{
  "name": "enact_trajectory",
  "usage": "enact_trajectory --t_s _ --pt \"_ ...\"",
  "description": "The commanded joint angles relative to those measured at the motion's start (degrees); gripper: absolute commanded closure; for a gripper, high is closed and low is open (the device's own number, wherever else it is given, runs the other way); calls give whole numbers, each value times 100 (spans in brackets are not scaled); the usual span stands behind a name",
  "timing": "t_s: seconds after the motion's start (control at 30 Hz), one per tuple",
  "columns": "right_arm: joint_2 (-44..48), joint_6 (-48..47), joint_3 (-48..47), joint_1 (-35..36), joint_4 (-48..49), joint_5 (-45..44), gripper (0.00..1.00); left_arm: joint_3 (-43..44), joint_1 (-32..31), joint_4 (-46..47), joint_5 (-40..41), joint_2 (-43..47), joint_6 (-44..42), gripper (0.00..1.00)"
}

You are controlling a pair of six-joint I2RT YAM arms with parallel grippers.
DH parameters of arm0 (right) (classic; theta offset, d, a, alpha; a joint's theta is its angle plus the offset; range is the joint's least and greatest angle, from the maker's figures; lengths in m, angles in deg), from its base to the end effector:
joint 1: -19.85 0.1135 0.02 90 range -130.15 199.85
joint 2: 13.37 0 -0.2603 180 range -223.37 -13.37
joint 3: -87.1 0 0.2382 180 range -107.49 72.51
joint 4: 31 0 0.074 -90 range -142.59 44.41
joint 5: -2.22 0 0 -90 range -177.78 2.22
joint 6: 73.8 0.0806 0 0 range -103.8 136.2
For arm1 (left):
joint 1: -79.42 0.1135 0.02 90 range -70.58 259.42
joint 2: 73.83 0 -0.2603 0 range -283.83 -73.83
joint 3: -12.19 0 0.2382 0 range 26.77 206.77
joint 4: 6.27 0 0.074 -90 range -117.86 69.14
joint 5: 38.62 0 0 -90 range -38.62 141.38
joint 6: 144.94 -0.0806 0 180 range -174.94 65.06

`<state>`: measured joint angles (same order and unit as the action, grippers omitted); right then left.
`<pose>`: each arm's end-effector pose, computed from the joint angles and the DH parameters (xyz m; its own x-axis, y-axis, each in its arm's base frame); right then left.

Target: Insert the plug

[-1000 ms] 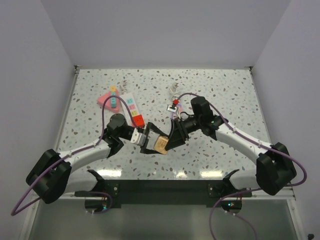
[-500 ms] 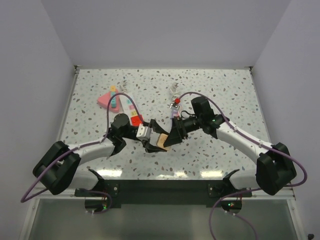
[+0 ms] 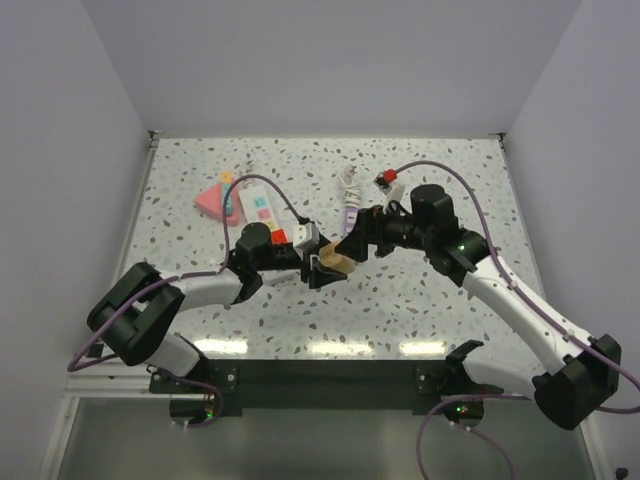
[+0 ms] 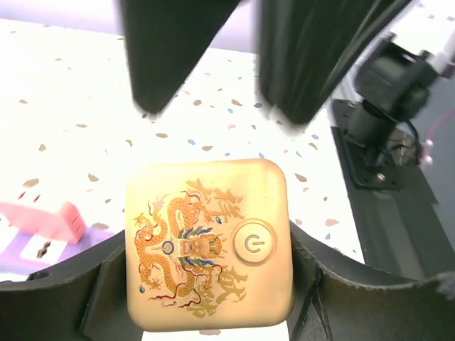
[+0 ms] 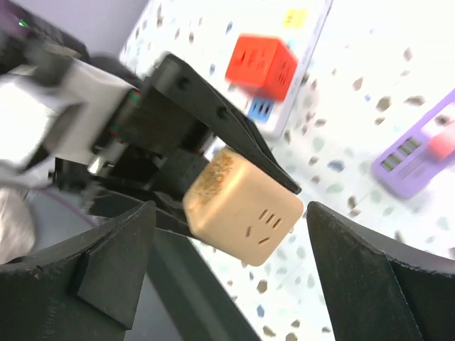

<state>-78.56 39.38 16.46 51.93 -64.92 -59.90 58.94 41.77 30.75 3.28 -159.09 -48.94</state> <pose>0.2135 0.1783 0.3032 -0.6932 -0.0239 -0.7204 -0.5928 0.5875 0.5509 0.2109 -0.2385 0.2213 -0.1247 0.0080 -0.9922 0.9894 0.0755 -0.1237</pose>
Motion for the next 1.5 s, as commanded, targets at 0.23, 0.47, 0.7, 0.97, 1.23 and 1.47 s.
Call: enact_trajectory --t_s 0.23,0.47,0.7,0.97,1.23,1.47 --pt "340 47 -152 123 176 -1583 11 510 -41 420 1021 -299 842 100" --pt "7 -208 -380 484 52 -2216 12 677 -85 -186 969 -317 306 100" --pt "-529 -340 -635 818 70 -2313 12 625 -129 -644 1328 -185 -178 100" --pt "-670 -375 -582 870 -18 -2402 12 677 -137 -741 1461 -202 -248 100" --pt "-1268 -630 -898 1117 -316 -2366 13 792 -208 -1022 1610 -238 -477 100" --pt "-1716 -797 -969 1117 -615 -2515 14 555 -252 -970 1681 -9 -793 100"
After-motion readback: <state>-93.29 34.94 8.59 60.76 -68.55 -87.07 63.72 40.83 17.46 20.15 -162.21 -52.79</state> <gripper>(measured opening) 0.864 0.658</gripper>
